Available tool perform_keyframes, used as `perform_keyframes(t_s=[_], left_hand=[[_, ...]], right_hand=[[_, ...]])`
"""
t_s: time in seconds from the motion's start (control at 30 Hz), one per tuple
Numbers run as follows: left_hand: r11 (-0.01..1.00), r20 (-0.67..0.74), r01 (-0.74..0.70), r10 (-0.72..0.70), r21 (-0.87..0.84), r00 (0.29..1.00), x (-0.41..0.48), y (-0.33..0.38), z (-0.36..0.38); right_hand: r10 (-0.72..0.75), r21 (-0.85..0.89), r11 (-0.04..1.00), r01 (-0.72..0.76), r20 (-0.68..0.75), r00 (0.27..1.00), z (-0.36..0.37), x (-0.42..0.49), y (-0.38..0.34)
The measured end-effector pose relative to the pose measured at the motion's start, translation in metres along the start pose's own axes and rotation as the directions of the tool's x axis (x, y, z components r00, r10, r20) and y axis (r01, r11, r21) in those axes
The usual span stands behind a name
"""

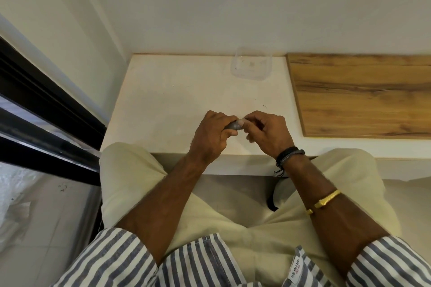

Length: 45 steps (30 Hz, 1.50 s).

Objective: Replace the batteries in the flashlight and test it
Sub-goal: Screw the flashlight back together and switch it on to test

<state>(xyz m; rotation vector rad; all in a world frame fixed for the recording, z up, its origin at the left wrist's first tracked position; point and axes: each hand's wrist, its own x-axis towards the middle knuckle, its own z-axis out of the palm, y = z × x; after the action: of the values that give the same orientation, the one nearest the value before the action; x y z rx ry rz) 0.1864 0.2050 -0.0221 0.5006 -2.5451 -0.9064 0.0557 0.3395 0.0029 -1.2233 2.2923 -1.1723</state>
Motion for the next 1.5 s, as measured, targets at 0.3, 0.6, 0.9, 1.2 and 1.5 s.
perform_keyframes(t_s=[0.3,0.6,0.9,1.2,1.5], left_hand=[[0.999,0.001,0.025,-0.025,0.039,1.0,-0.001,0.001,0.004],[0.998,0.053,-0.032,0.029,0.046,0.998,-0.002,0.003,0.005],[0.999,-0.01,0.029,-0.028,0.029,1.0,-0.002,-0.003,0.007],[0.999,0.004,-0.013,0.013,0.034,1.0,0.0,-0.003,0.011],[0.997,-0.028,0.061,-0.06,0.037,0.998,0.002,-0.009,0.012]], right_hand=[[-0.006,0.104,0.995,-0.004,0.097,0.995,-0.003,0.0,0.005],[0.159,-0.156,0.975,-0.156,0.003,0.987,0.002,0.001,0.002],[0.076,0.117,0.989,-0.087,0.094,0.993,-0.004,0.001,0.006],[0.2,-0.173,0.965,-0.196,0.007,0.98,0.004,0.001,0.003],[0.111,0.064,0.991,-0.121,0.146,0.983,-0.006,0.001,0.006]])
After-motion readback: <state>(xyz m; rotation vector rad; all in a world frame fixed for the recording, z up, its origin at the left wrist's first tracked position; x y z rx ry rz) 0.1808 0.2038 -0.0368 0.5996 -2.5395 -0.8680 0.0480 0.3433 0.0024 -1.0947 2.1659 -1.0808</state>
